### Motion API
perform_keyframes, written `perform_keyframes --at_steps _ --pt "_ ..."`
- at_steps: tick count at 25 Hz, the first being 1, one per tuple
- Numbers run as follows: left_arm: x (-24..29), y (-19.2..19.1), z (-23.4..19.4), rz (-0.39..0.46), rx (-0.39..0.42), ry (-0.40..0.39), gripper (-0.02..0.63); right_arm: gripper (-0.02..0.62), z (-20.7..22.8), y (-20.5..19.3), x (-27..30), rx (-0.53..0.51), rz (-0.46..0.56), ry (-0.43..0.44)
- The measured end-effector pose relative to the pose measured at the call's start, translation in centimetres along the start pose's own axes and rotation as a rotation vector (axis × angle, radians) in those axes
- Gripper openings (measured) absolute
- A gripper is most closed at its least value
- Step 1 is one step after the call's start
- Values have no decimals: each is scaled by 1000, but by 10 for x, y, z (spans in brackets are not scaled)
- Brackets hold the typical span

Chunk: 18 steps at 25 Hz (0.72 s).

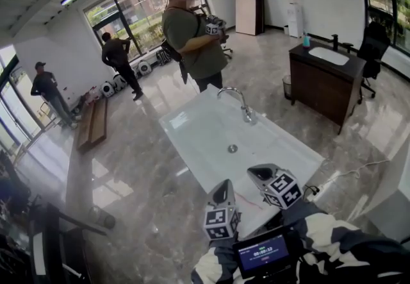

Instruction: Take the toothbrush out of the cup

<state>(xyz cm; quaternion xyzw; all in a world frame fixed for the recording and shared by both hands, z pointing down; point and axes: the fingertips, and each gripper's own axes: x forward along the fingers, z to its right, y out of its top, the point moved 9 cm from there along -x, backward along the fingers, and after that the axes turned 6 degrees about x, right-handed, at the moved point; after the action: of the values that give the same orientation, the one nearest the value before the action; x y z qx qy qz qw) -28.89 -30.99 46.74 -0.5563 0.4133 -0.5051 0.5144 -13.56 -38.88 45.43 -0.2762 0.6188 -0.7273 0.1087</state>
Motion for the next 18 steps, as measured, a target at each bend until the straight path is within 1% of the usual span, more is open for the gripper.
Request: perform_keyframes --at_steps 6,18 --pt "-1 5 4 -1 13 -4 5 6 -3 6 -9 -4 5 -12" --pt "-5 0 2 -17 11 7 5 6 -11 4 -6 -21 -1 -10"
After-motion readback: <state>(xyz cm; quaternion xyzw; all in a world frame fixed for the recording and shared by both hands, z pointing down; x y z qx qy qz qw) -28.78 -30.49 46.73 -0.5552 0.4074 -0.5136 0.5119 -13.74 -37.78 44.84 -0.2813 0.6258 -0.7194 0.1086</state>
